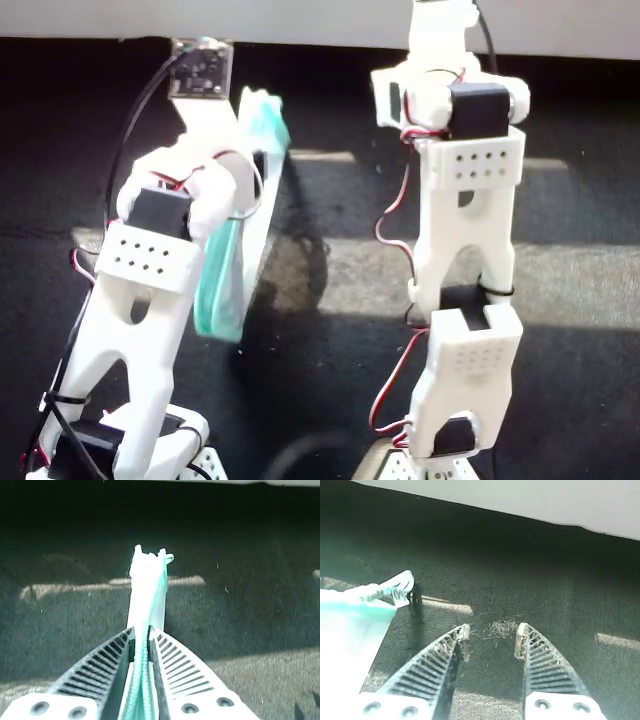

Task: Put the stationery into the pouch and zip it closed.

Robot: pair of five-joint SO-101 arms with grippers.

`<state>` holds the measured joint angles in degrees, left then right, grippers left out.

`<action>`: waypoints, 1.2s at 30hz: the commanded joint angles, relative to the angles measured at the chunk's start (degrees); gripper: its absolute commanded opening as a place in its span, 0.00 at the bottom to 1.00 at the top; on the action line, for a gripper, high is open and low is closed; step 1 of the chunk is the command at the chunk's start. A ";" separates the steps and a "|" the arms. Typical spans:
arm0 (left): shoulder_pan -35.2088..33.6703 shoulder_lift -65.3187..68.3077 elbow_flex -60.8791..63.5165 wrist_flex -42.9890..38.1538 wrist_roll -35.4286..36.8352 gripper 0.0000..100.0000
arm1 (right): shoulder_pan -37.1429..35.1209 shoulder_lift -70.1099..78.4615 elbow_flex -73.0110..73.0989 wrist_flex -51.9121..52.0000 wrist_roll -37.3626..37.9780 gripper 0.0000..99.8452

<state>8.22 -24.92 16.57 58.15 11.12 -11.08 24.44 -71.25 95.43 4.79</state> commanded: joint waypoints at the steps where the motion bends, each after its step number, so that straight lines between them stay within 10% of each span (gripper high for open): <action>1: 0.66 -0.04 -3.91 4.92 -0.35 0.01 | 0.57 -3.47 0.04 -1.01 -0.97 0.16; 10: 1.01 -6.55 -10.86 7.91 -0.26 0.01 | 0.66 -0.22 2.42 -2.42 -1.49 0.16; 20: 11.38 -27.21 -3.47 11.69 -5.89 0.01 | 4.97 2.95 3.12 -17.10 -21.63 0.17; 36: 17.71 -31.69 3.74 19.52 -29.19 0.01 | 3.30 3.30 1.71 5.85 27.87 0.16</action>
<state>24.75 -55.43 20.18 77.58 -14.37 -6.95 30.15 -67.91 96.57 23.43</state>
